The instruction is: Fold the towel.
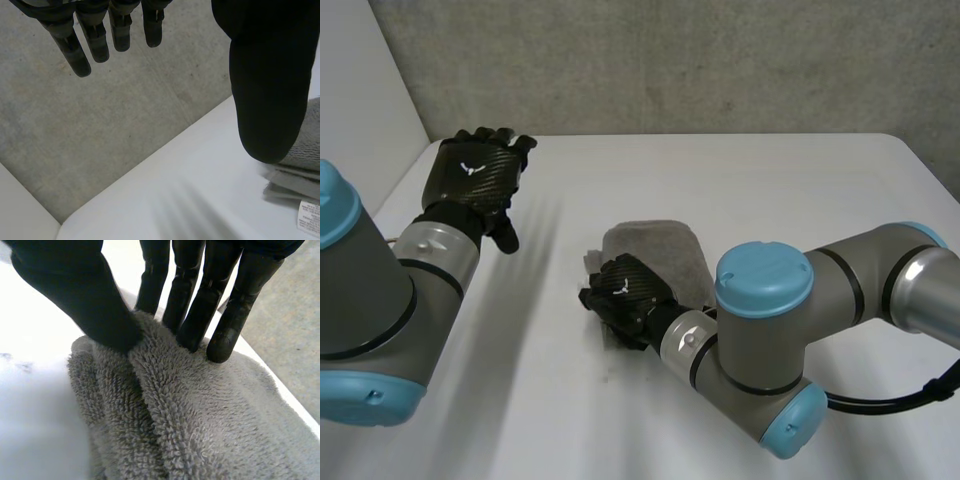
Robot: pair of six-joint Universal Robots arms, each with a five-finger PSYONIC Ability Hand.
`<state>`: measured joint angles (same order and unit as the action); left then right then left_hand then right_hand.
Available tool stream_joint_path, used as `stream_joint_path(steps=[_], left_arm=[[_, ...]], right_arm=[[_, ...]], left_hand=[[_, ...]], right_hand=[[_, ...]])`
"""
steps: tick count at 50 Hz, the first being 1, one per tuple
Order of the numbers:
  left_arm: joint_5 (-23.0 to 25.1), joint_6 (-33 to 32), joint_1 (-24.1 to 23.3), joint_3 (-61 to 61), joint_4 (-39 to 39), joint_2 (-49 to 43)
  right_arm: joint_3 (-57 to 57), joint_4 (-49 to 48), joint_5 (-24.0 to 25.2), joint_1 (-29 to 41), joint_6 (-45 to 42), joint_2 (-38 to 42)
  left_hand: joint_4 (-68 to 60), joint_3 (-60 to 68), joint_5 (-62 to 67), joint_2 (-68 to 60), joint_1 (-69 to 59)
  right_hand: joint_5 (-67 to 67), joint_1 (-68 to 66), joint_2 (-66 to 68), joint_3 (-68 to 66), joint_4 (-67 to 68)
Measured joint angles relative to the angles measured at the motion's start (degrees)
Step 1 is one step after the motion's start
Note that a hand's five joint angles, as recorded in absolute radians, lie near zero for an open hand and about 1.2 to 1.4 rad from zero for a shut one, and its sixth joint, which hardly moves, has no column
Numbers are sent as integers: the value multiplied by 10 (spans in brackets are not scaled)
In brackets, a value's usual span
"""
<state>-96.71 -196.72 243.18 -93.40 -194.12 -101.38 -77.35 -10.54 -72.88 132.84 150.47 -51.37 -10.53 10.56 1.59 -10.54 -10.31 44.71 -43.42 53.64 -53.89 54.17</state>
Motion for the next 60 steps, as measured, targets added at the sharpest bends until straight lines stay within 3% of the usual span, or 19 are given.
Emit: stream_joint_path(steps=[1, 3, 5, 12, 19, 22, 28, 34, 39, 45, 55, 60], left_arm=[[0, 0, 0, 0, 0, 0], [1, 10, -4, 15, -8, -19], [4, 18, -10, 33, -18, -42], [24, 43, -51, 100, -38, -120], [77, 101, -92, 150, -40, -205], [92, 115, -97, 158, -39, -224], [115, 134, -97, 165, -29, -272], [96, 132, -76, 151, 6, -286], [68, 124, -56, 134, 39, -281], [55, 114, -54, 117, 54, -262], [57, 110, -62, 118, 64, -99], [56, 112, -33, 155, 110, 6]], right_arm=[[0, 0, 0, 0, 0, 0], [-5, -1, -4, -14, 11, -27], [-18, -2, -9, -43, 36, -66], [-87, -3, -11, -148, 152, -165], [-131, 1, 0, -237, 257, -192], [-131, 2, 5, -244, 267, -189], [-94, 15, 45, -251, 288, -127], [-7, 70, 66, -218, 280, -30], [62, 126, 58, -177, 253, 45], [108, 168, 25, -157, 201, 70], [127, 165, -28, -164, 177, -90], [128, 140, -75, -182, 208, -200]], left_hand=[[0, 0, 0, 0, 0], [0, 0, 0, 0, -1], [-1, 1, 0, -1, -1], [-3, 4, 0, -4, -2], [-7, 7, 0, -7, -8], [-8, 9, 1, -9, -10], [-23, 23, 12, -22, -24], [-27, 26, 15, -26, -28], [-26, 26, 15, -26, -28], [-24, 24, 13, -24, -26], [-23, 23, 13, -23, -26], [-32, 32, 21, -32, -35]], right_hand=[[0, 0, 0, 0, 0], [-232, 224, -251, 249, -239], [-388, 308, -385, 391, -393], [-408, 313, -403, 417, -409], [-410, 313, -403, 417, -409], [-410, 313, -403, 417, -409], [-411, 313, -403, 417, -409], [-411, 313, -403, 417, -409], [-411, 313, -403, 417, -409], [-411, 327, -403, 417, -409], [-413, 327, -403, 417, -409], [-413, 327, -403, 417, -409]])
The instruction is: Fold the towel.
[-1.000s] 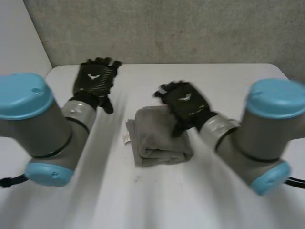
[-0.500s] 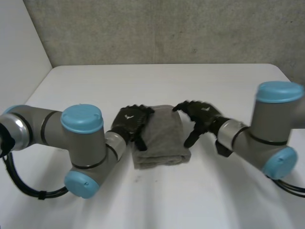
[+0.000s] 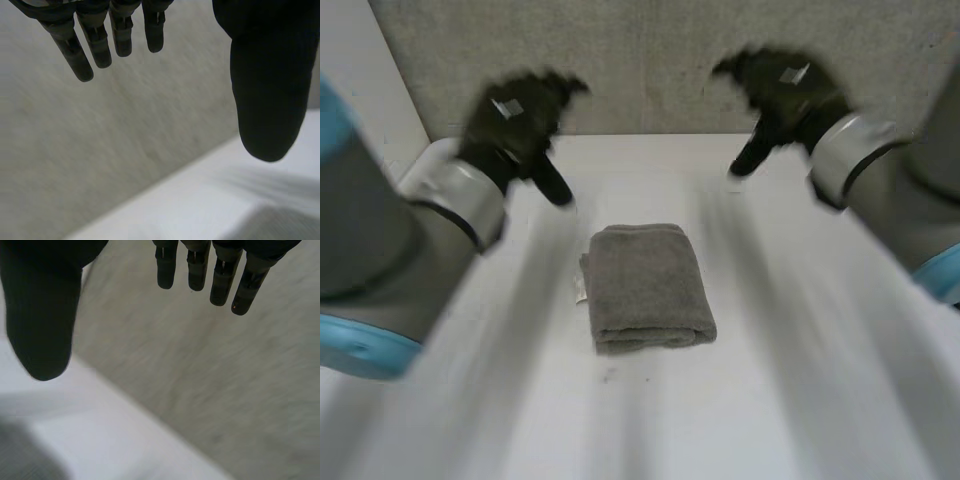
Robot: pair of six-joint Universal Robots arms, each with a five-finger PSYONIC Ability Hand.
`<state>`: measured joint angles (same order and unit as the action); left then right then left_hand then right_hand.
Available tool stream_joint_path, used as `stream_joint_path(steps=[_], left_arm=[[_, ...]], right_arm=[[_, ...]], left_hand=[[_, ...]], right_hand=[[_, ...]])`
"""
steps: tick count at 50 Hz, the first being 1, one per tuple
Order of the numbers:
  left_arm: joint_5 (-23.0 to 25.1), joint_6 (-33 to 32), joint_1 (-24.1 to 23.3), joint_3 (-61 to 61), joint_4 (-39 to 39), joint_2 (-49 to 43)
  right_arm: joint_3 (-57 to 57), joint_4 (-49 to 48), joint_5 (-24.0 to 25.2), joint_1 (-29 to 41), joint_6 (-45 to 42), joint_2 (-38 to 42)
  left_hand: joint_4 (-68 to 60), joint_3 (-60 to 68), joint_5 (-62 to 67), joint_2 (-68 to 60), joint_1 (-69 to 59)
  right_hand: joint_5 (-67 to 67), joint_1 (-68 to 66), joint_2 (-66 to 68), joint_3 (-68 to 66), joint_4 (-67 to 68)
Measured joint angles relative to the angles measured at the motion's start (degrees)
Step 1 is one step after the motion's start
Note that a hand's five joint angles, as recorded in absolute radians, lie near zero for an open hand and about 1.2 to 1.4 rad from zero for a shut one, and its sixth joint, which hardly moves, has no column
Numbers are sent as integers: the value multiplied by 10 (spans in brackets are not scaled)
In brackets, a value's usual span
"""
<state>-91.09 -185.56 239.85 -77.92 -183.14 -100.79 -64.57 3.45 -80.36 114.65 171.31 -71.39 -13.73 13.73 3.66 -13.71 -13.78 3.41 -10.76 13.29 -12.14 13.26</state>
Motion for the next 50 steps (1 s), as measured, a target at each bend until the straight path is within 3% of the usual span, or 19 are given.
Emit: stream_joint_path(steps=[6, 13, 50], left_arm=[[0, 4, 71, 55, 111, 83], [1, 9, 109, 70, 177, 105], [7, 24, 96, 10, 131, 127]], right_arm=[[-6, -1, -56, -31, 15, -83], [-14, 46, -75, -43, 3, -100], [-39, 56, -68, -40, -7, -104]], left_hand=[[9, -9, -8, 9, 8], [21, -20, -16, 20, 19], [37, -38, -21, 37, 34]], right_hand=[[0, 0, 0, 0, 0], [0, 0, 0, 0, 0], [0, 0, 0, 0, 0]])
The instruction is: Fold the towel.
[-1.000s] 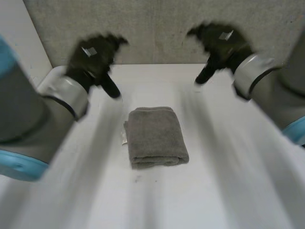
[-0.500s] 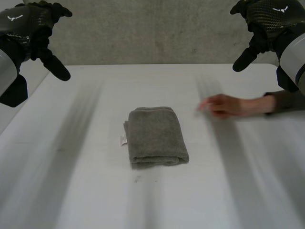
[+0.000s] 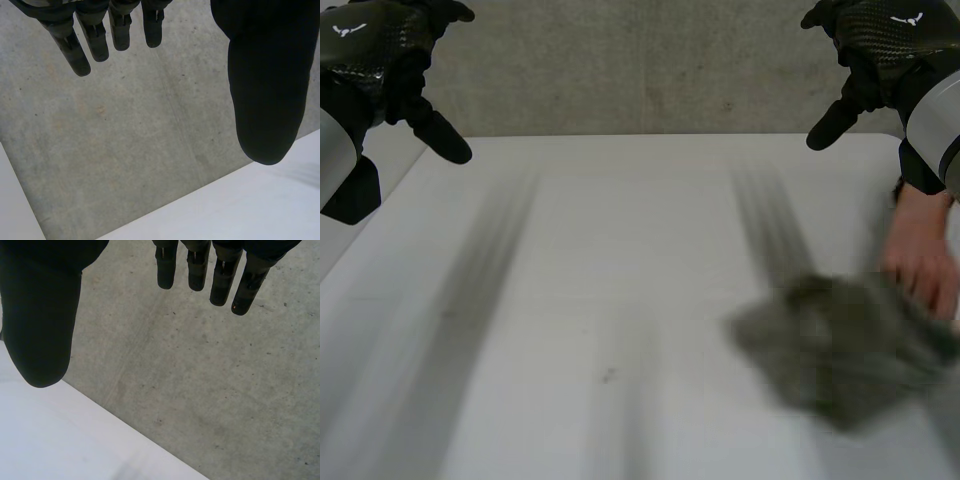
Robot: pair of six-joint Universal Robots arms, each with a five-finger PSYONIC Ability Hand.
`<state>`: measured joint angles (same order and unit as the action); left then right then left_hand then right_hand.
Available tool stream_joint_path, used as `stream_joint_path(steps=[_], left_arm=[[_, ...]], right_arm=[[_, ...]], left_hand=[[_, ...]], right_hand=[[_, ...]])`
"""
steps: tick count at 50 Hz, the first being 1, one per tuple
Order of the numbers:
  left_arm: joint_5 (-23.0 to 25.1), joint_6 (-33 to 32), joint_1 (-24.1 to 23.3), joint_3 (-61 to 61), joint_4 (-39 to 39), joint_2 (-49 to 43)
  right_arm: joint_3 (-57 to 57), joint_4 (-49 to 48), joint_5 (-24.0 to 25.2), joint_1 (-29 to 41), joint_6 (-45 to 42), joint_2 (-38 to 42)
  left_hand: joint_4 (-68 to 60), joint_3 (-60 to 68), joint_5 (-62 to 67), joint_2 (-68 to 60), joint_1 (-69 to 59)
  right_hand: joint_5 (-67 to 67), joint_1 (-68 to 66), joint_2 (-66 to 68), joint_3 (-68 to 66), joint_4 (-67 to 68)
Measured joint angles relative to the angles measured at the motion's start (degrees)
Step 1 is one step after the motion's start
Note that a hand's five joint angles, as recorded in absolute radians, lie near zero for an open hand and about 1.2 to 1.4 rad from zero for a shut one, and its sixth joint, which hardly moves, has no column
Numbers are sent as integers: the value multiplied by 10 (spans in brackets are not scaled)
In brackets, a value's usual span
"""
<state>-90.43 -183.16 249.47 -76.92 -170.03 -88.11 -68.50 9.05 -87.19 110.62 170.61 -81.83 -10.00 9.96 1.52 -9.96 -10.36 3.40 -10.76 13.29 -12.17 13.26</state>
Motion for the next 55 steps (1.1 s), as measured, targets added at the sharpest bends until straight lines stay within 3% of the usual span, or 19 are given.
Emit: stream_joint_path(steps=[55], left_arm=[[0, 0, 3, -11, -26, 0]], right_arm=[[-15, -17, 6, 5, -1, -6]], left_hand=[[0, 0, -1, 1, 0]], right_hand=[[0, 0, 0, 0, 0]])
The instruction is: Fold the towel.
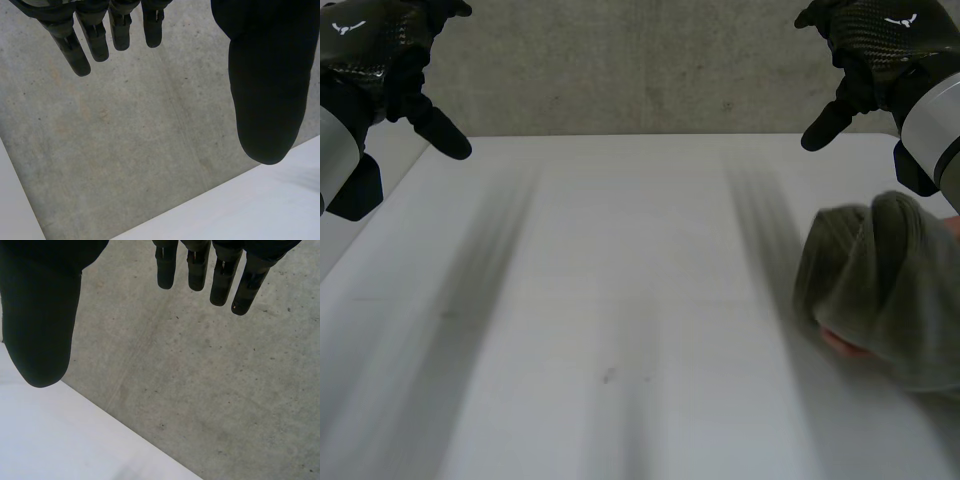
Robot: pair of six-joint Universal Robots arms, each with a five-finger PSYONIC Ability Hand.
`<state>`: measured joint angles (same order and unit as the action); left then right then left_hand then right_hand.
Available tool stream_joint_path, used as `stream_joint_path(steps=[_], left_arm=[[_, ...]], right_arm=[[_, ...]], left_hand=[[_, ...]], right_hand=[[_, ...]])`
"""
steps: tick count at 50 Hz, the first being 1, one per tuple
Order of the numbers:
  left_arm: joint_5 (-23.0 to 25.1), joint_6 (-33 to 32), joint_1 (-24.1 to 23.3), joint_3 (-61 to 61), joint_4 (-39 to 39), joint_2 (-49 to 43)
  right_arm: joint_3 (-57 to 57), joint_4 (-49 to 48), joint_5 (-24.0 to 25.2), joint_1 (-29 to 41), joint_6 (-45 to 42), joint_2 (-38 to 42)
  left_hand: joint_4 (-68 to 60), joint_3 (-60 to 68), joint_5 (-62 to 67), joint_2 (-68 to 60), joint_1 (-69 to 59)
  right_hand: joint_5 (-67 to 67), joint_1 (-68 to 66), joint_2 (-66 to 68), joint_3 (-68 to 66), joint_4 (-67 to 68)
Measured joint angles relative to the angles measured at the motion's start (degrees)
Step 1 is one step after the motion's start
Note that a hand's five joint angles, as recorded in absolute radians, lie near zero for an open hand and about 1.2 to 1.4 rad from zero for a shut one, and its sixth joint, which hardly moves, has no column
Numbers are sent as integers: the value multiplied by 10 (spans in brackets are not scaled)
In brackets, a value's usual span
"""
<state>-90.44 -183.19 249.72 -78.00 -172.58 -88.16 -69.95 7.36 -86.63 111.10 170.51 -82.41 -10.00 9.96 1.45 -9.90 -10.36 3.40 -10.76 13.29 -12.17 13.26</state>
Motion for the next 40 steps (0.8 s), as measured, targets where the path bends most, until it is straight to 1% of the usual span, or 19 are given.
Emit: stream_joint_path(steps=[34, 40], left_arm=[[0, 0, -1, -11, -18, -3], [2, 0, -1, -10, -19, -10]], right_arm=[[-6, -10, 1, 0, 0, 5], [-5, -9, 8, 0, -1, 8]], left_hand=[[0, 0, 0, 0, 0], [-2, 5, 0, -5, -2]], right_hand=[[0, 0, 0, 0, 0], [0, 0, 0, 0, 0]])
